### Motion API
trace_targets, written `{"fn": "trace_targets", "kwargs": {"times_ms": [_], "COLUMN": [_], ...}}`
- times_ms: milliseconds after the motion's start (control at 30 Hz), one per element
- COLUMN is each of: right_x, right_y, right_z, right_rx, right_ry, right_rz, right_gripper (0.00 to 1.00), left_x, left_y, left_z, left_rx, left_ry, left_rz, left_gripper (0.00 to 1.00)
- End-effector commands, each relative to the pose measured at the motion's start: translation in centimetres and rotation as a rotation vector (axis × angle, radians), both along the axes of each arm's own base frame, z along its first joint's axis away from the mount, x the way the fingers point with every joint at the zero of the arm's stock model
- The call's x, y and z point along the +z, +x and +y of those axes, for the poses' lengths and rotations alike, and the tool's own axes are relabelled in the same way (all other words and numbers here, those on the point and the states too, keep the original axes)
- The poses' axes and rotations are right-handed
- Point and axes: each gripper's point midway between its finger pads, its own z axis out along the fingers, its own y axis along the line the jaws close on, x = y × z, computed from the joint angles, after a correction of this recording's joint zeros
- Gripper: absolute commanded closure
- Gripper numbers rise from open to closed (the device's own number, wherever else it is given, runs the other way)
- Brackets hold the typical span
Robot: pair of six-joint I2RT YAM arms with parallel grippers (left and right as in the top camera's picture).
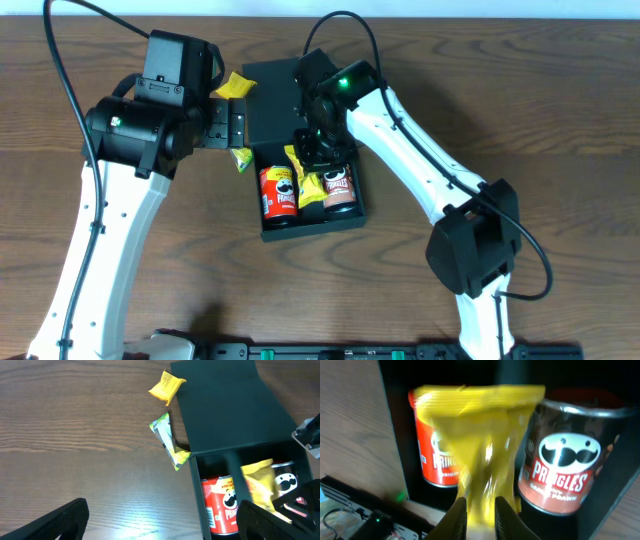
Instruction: Pack container
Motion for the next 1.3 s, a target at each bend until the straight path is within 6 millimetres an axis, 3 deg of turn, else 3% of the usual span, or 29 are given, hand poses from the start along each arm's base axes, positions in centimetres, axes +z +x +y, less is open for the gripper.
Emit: {"fn": "trace_targets", "kwargs": {"times_ms": [0, 200, 367, 500, 533, 633, 700, 733, 800, 967, 1100, 1267], "right_x": [0.5, 0.3, 1.5, 2.7, 2.7, 3.6, 5.0, 6.0, 7.5, 9.7, 9.6, 9.0], "right_y": [-0.5, 0.5, 4.0, 7.4, 8.2, 11.2, 12.9, 13.8, 15.2, 16.4, 15.6, 14.6], "right_z": [0.4, 0.6, 2.1, 2.5, 1.6, -1.8, -3.8, -5.1, -7.0, -12.7, -17.0, -19.9], "right_rx": [-0.001, 0.007, 0.013, 0.003, -0.016, -0.099, -0.149, -0.180, -0.231, -0.353, -0.420, -0.458], "right_ry": [-0.012, -0.038, 0.056, 0.086, 0.046, -0.080, -0.116, -0.133, -0.136, -0.171, -0.225, -0.272], "right_rz": [-0.002, -0.074, -0.212, -0.349, -0.384, -0.488, -0.538, -0.563, -0.593, -0.573, -0.500, -0.431], "right_gripper": [0.80, 0.76, 0.81, 0.69, 0.68, 0.38, 0.10, 0.02, 0.01, 0.01, 0.01, 0.01], "left_x": [-0.1, -0.1, -0.1, 0.0, -0.1, -1.1, -2.1, -3.0, -4.4, -8.4, -12.7, -17.2], "left_y": [-0.1, -0.1, -0.1, 0.6, 0.8, 1.6, 2.6, 3.0, 3.8, 4.9, 5.6, 7.2], "left_z": [0.2, 0.2, 0.2, 0.4, 0.8, 2.3, 2.2, 1.9, 1.4, 1.4, 1.7, 1.2], "left_rx": [0.003, 0.003, 0.003, 0.015, 0.028, 0.074, -0.010, -0.072, -0.075, 0.347, 0.583, 0.621], "left_ry": [0.018, 0.018, 0.018, 0.031, 0.051, 0.142, 0.212, 0.238, 0.225, -0.064, -0.283, -0.462], "left_rz": [0.003, 0.002, 0.002, -0.020, -0.020, -0.003, 0.027, 0.051, 0.078, 0.149, 0.284, 0.422], "left_gripper": [0.05, 0.05, 0.05, 0.04, 0.05, 0.05, 0.05, 0.05, 0.05, 0.05, 0.05, 0.04]}}
